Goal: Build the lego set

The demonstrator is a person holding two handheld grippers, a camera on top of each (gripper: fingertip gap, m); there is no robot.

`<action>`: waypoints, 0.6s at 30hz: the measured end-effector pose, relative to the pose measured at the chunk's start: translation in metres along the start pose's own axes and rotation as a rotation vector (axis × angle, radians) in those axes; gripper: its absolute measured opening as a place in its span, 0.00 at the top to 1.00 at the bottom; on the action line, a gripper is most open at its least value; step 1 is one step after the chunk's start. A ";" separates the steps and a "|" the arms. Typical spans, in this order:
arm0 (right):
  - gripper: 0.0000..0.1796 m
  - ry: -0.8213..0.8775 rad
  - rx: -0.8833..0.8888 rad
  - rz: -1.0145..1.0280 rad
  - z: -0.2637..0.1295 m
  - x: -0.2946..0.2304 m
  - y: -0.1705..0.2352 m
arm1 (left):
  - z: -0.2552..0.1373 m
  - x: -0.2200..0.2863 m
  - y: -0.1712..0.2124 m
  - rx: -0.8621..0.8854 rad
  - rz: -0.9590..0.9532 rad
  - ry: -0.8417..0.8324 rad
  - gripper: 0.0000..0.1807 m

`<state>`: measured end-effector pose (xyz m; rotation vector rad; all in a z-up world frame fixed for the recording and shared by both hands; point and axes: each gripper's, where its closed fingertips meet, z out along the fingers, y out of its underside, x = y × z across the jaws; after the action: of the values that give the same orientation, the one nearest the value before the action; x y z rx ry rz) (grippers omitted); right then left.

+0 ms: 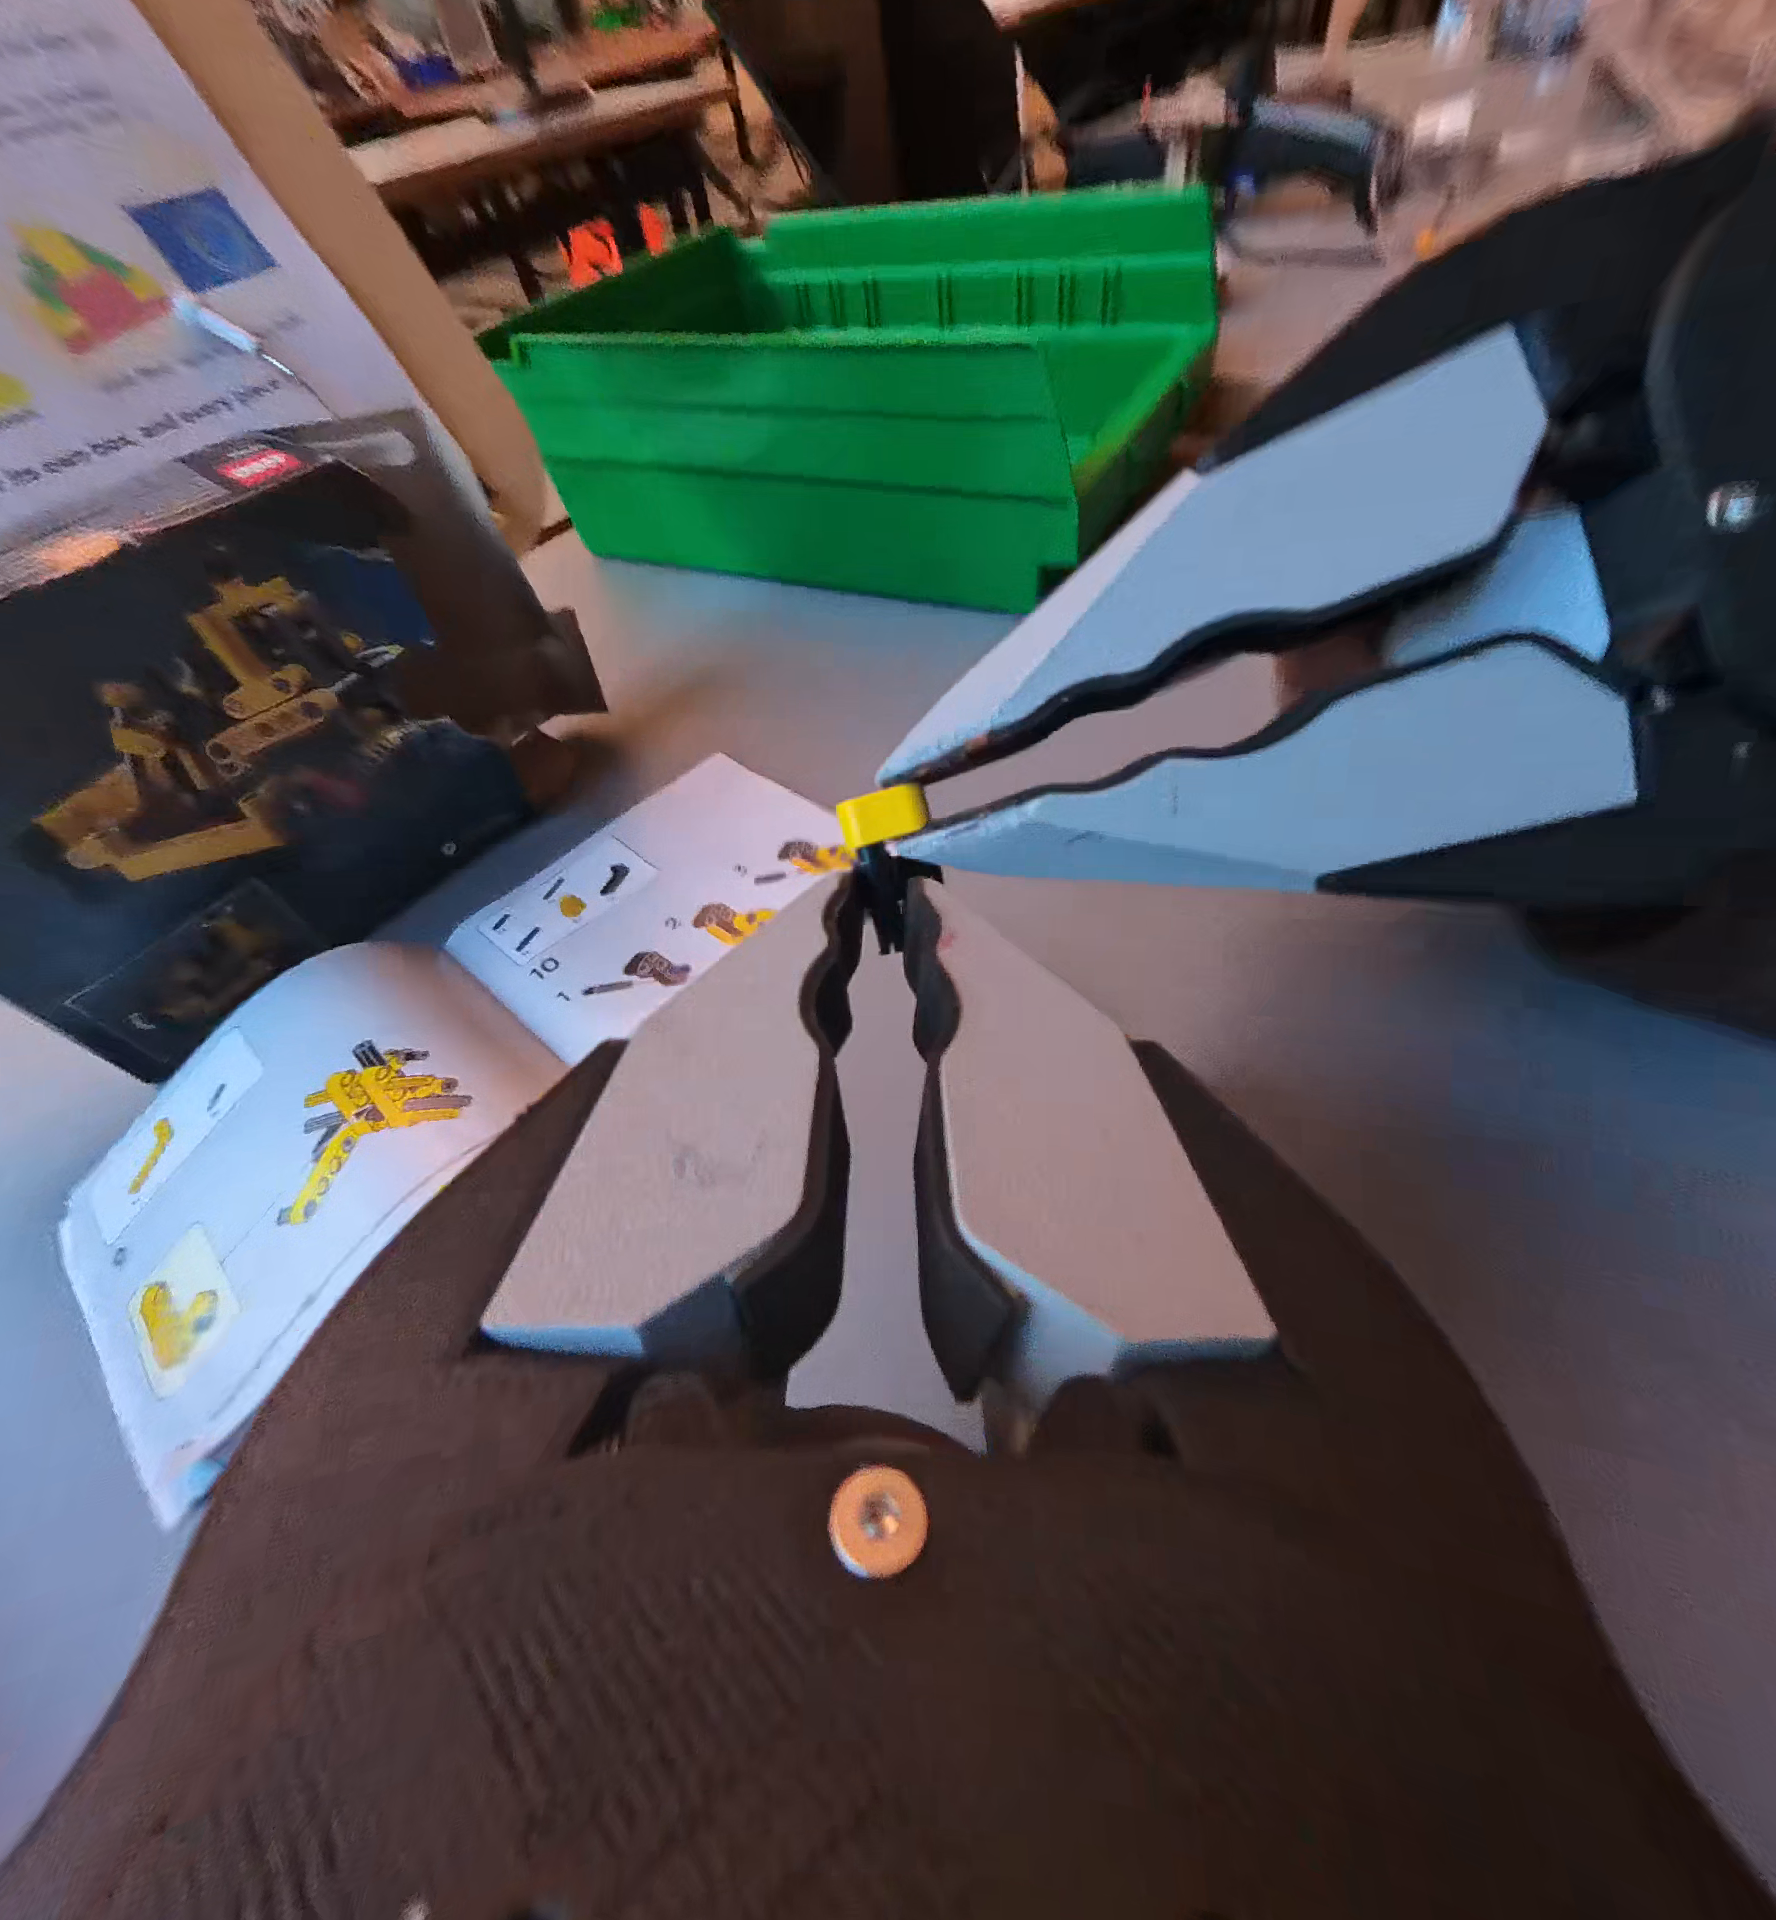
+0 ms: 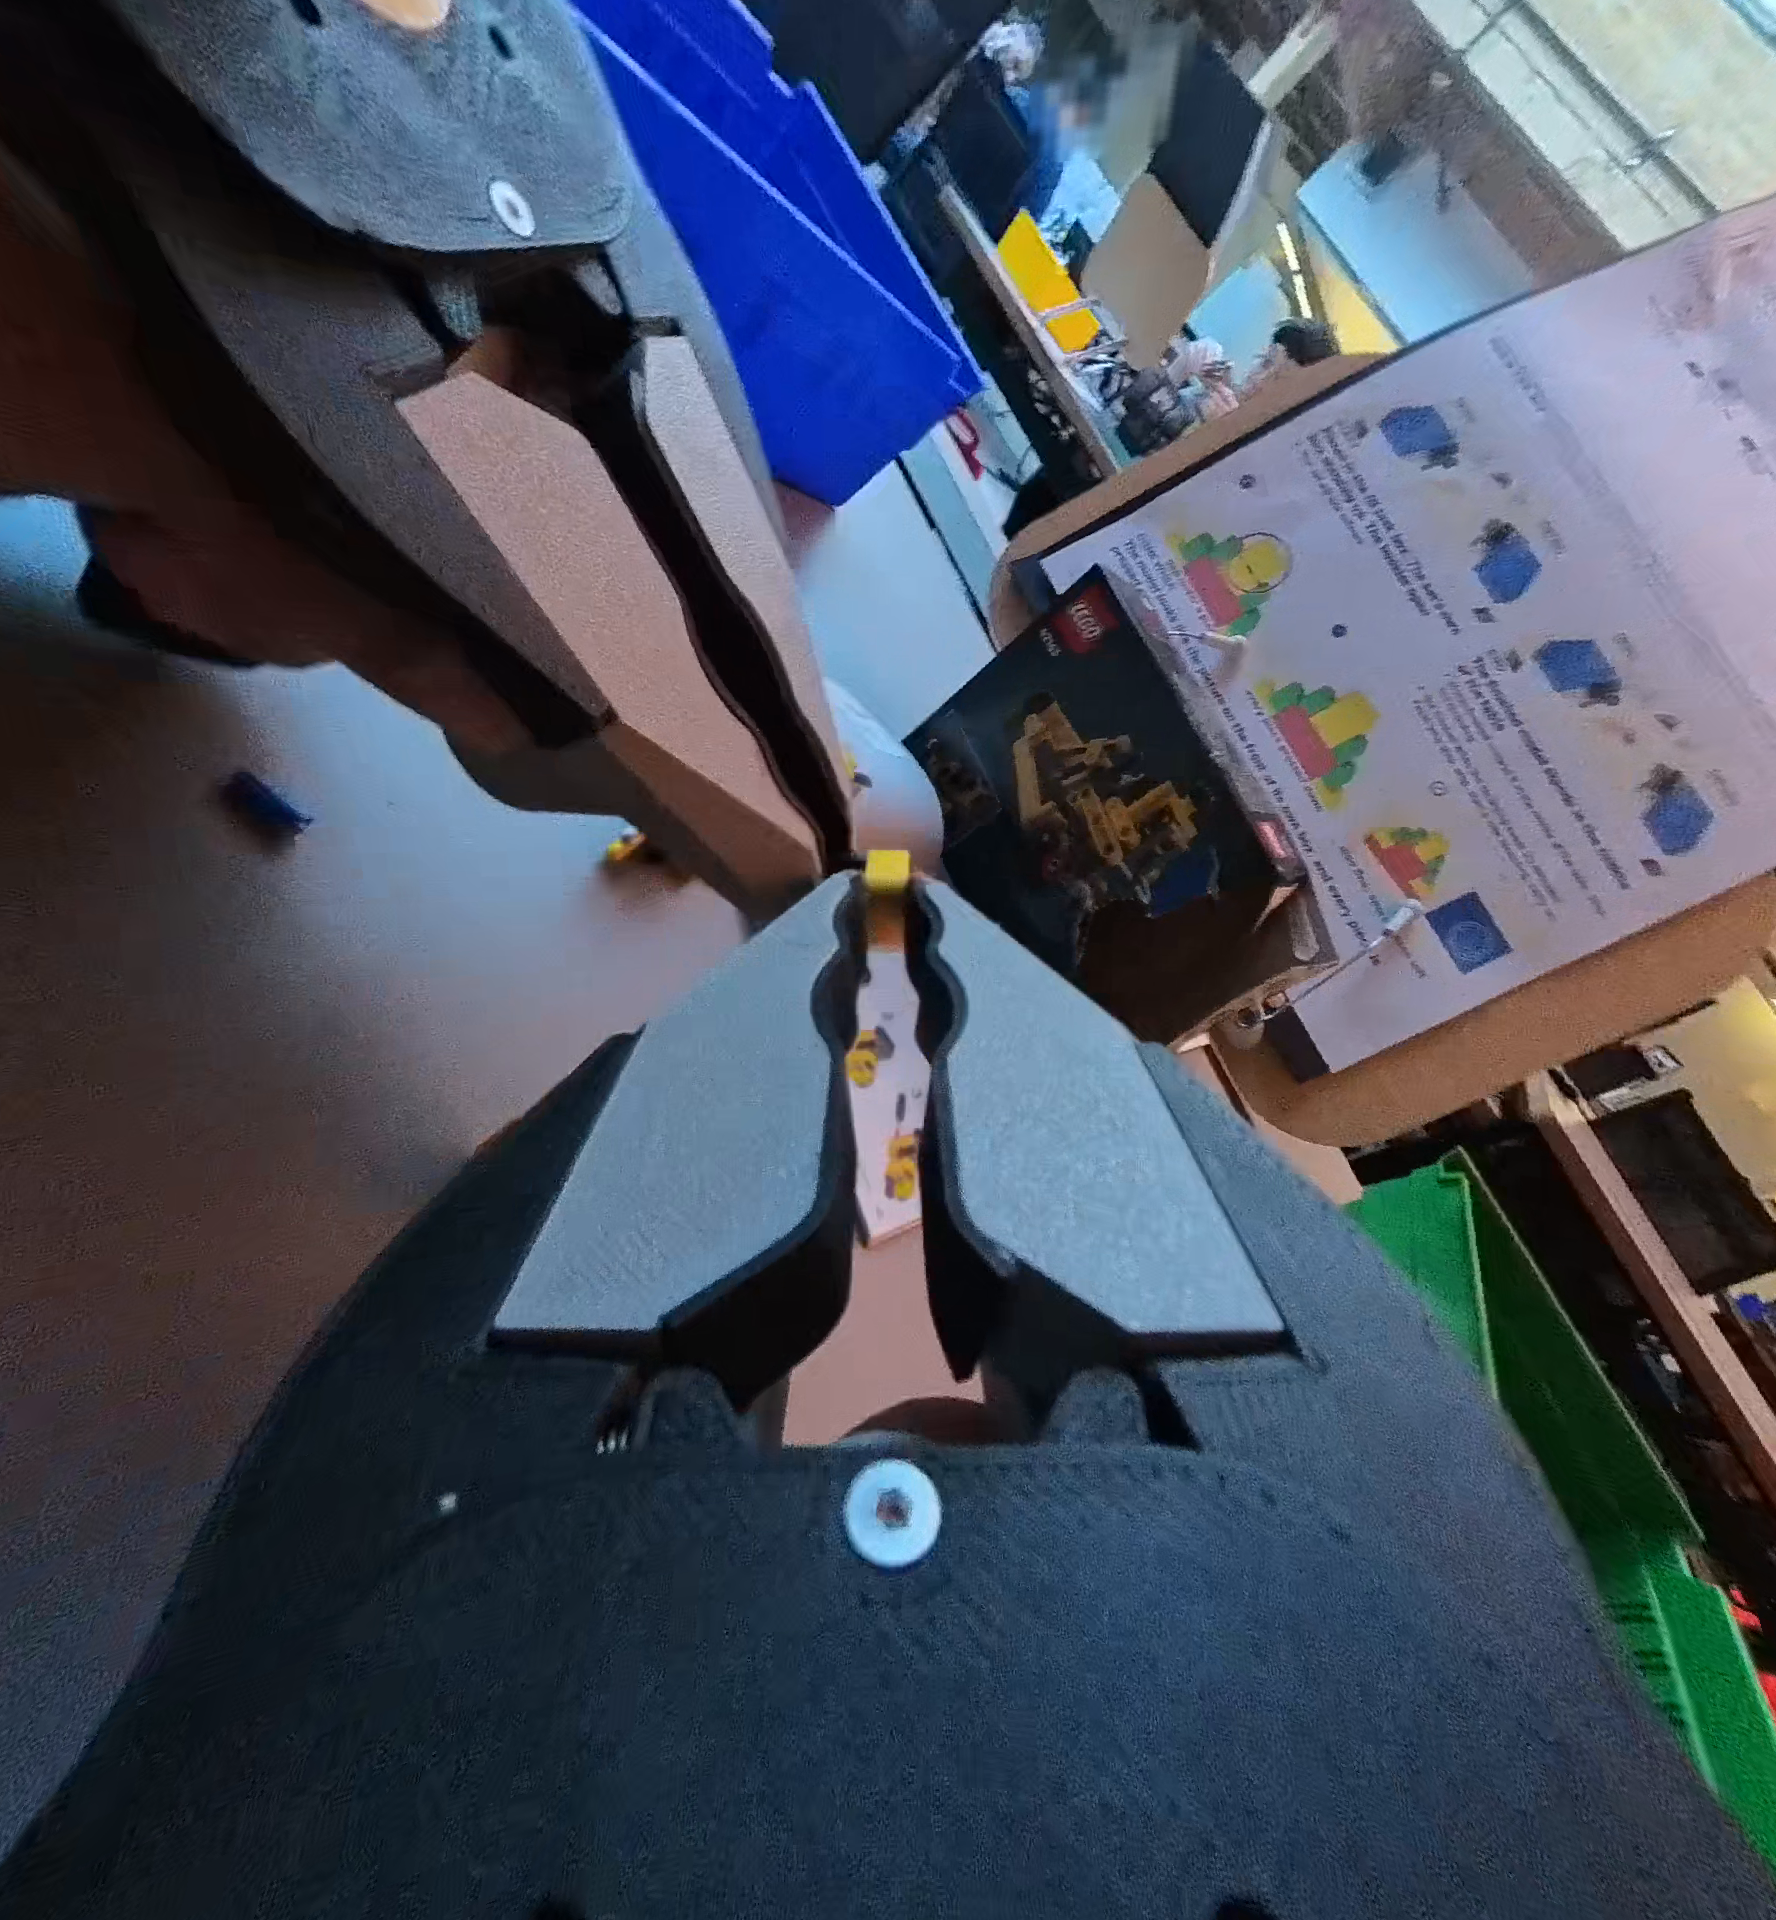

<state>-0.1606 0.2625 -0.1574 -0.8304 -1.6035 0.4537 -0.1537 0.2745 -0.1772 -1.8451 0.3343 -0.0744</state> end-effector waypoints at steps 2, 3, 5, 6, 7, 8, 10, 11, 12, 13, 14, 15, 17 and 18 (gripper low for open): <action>0.98 0.034 0.041 0.104 0.000 0.010 -0.006 | -0.002 -0.003 -0.011 0.064 -0.048 -0.028 0.97; 0.98 0.029 0.060 0.189 0.001 0.014 -0.007 | -0.001 -0.005 -0.013 0.081 -0.050 -0.047 0.97; 0.98 -0.011 0.109 0.450 0.005 0.021 -0.005 | 0.002 -0.009 -0.016 0.103 -0.120 -0.023 0.98; 0.98 -0.026 0.137 0.586 0.007 0.027 -0.002 | 0.002 -0.010 -0.018 0.113 -0.116 -0.024 0.98; 0.98 -0.035 0.154 0.683 0.010 0.031 0.002 | 0.003 -0.012 -0.019 0.117 -0.095 -0.044 0.98; 0.98 -0.035 0.158 0.728 0.012 0.033 0.005 | 0.003 -0.014 -0.019 0.115 -0.080 -0.066 0.98; 0.98 -0.014 0.133 0.681 0.016 0.033 0.006 | 0.004 -0.018 -0.017 0.111 -0.103 -0.071 0.98; 0.98 -0.026 0.149 0.713 0.017 0.033 0.004 | 0.002 -0.019 -0.019 0.125 -0.112 -0.068 0.98; 0.98 -0.065 0.190 0.810 0.018 0.034 0.004 | 0.000 -0.019 -0.020 0.135 -0.107 -0.068 0.98; 0.98 -0.109 0.233 0.888 0.018 0.034 0.003 | -0.001 -0.019 -0.020 0.142 -0.105 -0.061 0.98; 0.98 -0.117 0.228 0.877 0.017 0.033 0.005 | 0.000 -0.017 -0.019 0.140 -0.109 -0.041 0.98; 0.98 -0.096 0.181 0.782 0.018 0.030 0.007 | 0.002 -0.016 -0.015 0.123 -0.121 -0.015 0.98; 0.98 -0.051 0.108 0.578 0.016 0.026 0.008 | 0.003 -0.013 -0.009 0.096 -0.167 0.053 0.98; 0.98 -0.026 0.088 0.511 0.016 0.026 0.009 | 0.003 -0.011 -0.004 0.067 -0.173 0.078 1.00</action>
<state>-0.1744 0.2893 -0.1492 -1.1722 -1.3736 0.8919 -0.1629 0.2816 -0.1729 -1.8046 0.2224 -0.2739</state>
